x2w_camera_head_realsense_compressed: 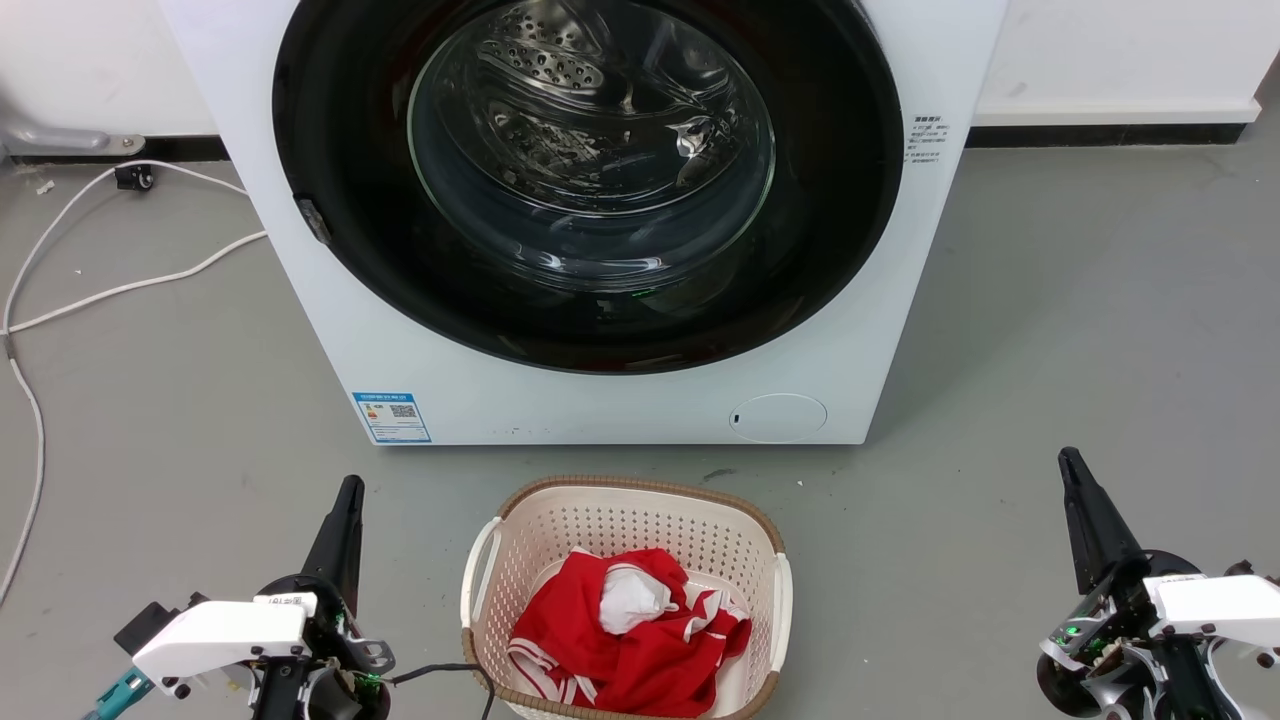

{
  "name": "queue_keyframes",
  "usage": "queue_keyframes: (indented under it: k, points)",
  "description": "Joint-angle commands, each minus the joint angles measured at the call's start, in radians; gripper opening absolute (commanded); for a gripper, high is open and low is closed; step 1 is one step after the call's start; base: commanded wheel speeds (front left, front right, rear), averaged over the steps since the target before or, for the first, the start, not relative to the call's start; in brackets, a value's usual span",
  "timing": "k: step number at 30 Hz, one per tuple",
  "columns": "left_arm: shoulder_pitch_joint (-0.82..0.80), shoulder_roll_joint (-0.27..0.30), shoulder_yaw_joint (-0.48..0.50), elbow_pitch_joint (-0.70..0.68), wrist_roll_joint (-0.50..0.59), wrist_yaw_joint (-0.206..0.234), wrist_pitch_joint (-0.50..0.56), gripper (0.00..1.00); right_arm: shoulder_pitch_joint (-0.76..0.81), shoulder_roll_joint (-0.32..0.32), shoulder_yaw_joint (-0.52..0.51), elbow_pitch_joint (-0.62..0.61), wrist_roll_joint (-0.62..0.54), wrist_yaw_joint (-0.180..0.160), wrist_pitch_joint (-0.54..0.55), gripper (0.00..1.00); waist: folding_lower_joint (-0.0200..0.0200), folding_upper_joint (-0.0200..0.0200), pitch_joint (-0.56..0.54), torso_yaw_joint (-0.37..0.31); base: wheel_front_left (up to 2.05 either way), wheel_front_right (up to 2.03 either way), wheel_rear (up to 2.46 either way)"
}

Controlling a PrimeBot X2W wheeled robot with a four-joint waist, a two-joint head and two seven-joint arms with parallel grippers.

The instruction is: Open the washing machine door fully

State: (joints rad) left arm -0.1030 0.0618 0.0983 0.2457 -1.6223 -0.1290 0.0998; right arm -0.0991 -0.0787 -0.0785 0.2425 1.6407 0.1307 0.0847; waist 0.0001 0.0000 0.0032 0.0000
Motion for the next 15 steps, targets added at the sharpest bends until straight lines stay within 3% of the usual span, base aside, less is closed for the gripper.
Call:
queue_keyframes:
  k: [1, 5, 6, 15]
  points:
    - [-0.008, 0.000, 0.001, 0.001, 0.002, -0.003, 0.003, 0.00, -0.011, 0.003, -0.002, 0.002, -0.005, 0.000, 0.003, 0.00, -0.0001, 0.0000, 0.000, 0.000, 0.00, 0.00, 0.00]
    - [-0.008, 0.000, 0.002, 0.001, 0.003, -0.003, 0.004, 0.00, -0.012, 0.005, -0.003, 0.002, -0.006, 0.000, 0.005, 0.00, -0.0001, 0.0000, 0.000, 0.000, 0.00, 0.00, 0.00]
    - [0.000, -0.001, 0.001, 0.000, 0.000, 0.000, 0.001, 1.00, 0.000, 0.002, -0.003, 0.000, -0.003, 0.000, 0.003, 1.00, 0.0000, 0.0000, 0.000, 0.000, 0.00, 0.00, 0.00]
    - [0.009, -0.005, -0.020, -0.003, 0.007, 0.001, -0.025, 1.00, 0.015, 0.005, 0.019, -0.007, -0.008, 0.000, -0.024, 1.00, -0.0001, 0.0000, 0.000, 0.000, 0.00, 0.00, 0.00]
